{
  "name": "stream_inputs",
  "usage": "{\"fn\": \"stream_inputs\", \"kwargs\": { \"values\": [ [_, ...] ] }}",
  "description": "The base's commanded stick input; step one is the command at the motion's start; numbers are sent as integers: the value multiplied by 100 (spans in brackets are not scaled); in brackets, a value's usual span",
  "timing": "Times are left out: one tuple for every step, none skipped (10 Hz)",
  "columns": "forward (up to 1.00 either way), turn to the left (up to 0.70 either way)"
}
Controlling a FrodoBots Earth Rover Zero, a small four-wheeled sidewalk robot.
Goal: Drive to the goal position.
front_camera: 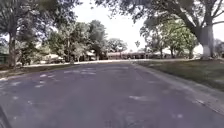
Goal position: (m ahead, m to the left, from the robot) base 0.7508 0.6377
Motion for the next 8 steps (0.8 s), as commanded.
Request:
{"fn": "stream_inputs", "kwargs": {
  "values": [
    [69, 3],
    [69, 3],
    [69, 3],
    [69, 3],
    [69, 3],
    [69, 3],
    [69, 3],
    [69, 3]
  ]
}}
